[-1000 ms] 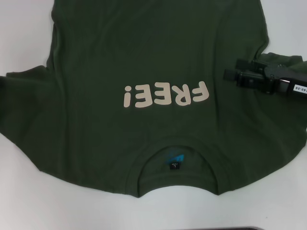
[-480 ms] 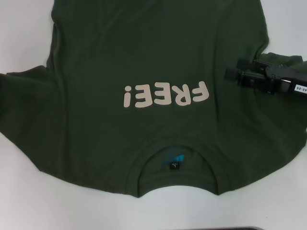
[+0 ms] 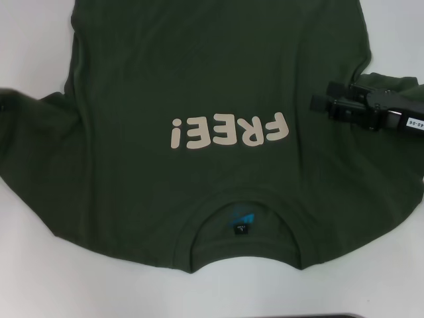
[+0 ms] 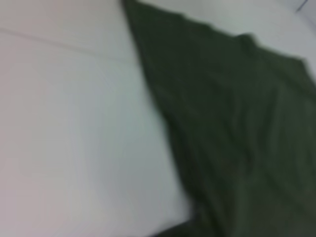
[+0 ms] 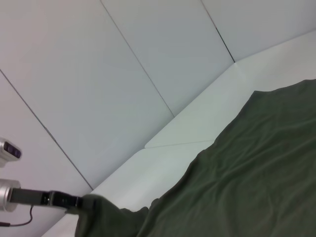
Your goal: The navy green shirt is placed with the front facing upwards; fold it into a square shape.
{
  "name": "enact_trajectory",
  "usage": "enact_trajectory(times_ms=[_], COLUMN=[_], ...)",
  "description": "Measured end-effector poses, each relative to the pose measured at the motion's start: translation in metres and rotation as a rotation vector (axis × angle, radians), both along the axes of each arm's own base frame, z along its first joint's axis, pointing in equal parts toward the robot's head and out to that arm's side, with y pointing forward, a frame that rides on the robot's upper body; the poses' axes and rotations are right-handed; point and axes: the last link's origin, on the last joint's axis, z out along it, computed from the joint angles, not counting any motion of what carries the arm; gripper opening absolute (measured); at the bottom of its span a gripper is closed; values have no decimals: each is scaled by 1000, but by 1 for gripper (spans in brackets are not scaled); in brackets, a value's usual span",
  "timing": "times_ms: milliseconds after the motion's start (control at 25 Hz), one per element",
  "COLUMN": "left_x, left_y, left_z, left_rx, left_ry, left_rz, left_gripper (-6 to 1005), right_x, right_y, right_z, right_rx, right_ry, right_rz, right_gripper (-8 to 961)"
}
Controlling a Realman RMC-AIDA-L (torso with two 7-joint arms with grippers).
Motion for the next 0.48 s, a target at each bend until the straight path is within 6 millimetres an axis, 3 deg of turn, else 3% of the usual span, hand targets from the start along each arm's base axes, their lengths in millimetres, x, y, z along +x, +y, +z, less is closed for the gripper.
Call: enact_trajectory(times_ms=[480], left_x=[31], left_y=[5], left_z=[-12], left_rx=[-28], left_ry=[-160], left_rz=[-78], left_gripper=[3], right_x=[0], right_y=[0], right_z=[0], right_rx=[0], right_ry=[1], right_rz=[0], right_gripper=[914])
